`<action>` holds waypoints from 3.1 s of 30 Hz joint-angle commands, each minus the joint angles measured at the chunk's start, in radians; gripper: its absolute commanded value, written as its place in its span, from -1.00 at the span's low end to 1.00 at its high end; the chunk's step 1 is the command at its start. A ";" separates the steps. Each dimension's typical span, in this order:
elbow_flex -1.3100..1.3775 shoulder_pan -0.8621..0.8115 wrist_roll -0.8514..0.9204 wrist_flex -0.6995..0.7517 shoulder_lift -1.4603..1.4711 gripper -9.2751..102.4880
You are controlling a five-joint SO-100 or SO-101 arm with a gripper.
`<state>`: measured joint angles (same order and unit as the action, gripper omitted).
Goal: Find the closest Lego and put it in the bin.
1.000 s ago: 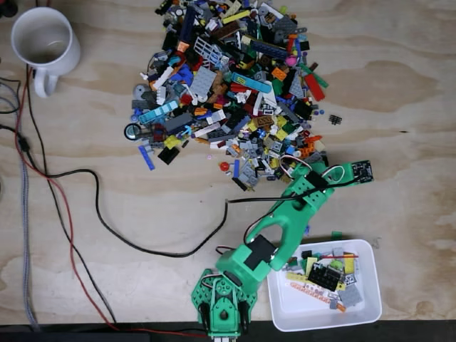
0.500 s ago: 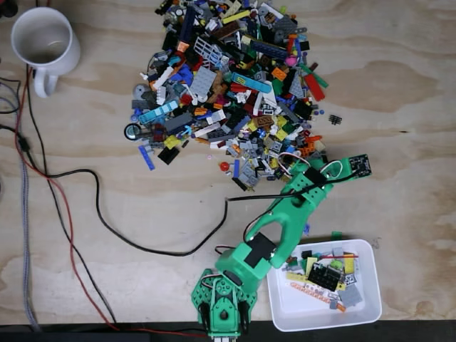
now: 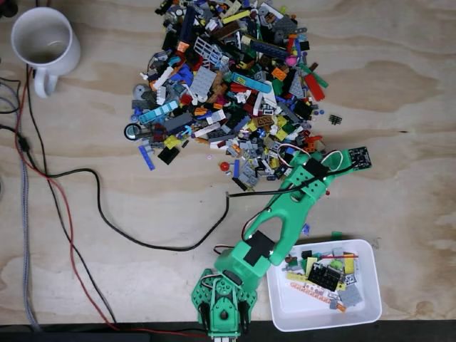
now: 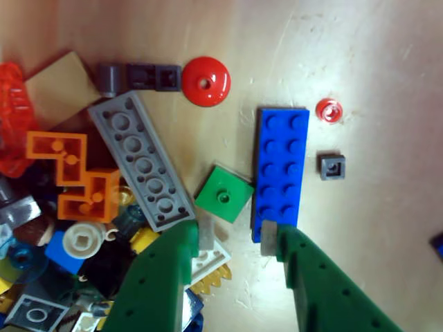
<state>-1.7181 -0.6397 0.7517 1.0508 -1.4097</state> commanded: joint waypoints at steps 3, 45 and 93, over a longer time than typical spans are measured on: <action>-0.021 -0.049 -0.003 0.002 -0.095 -0.54; -0.190 -0.067 -0.015 -0.143 -0.120 -0.73; -0.250 -0.695 0.273 0.531 -0.813 -0.44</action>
<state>-1.9804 -1.3085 1.0048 1.6015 -2.1675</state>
